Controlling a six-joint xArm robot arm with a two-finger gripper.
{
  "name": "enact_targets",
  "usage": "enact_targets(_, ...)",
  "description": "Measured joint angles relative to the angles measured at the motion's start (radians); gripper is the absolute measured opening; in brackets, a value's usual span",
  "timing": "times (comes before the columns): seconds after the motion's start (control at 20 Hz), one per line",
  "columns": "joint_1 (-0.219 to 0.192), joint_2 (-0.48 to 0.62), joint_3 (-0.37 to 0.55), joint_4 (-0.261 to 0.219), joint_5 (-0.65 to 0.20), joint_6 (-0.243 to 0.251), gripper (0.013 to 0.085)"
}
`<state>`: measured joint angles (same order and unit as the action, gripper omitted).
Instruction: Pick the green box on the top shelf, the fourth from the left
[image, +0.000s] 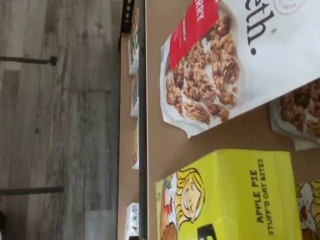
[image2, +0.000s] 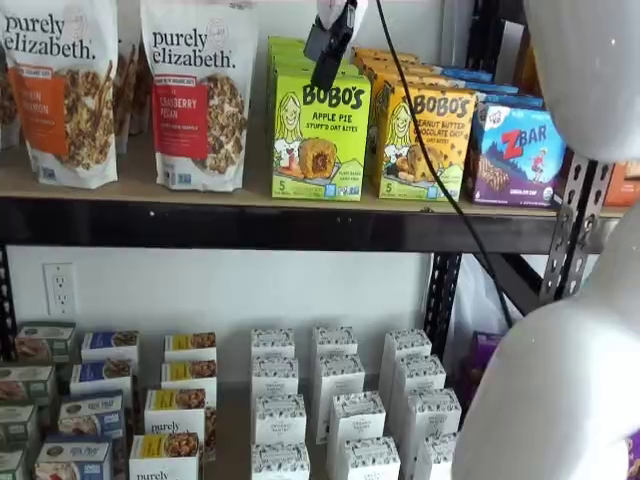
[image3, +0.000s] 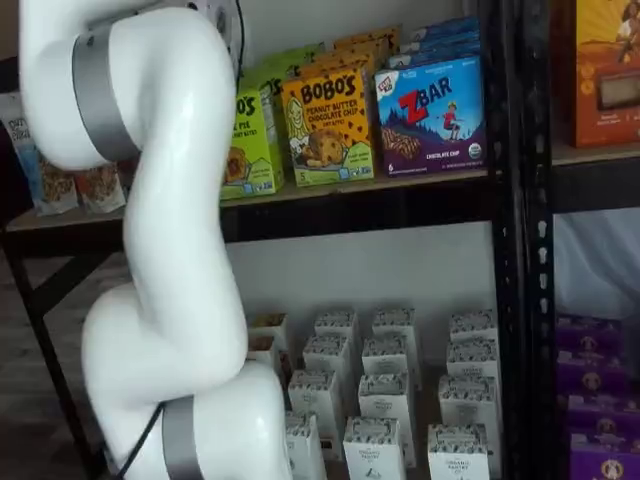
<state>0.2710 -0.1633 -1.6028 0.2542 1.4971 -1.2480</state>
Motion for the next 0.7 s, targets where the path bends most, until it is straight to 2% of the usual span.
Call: enact_targets(0.7, 0.003, 0.053, -0.023, -0.037, 0.005, -0.01, 0.085)
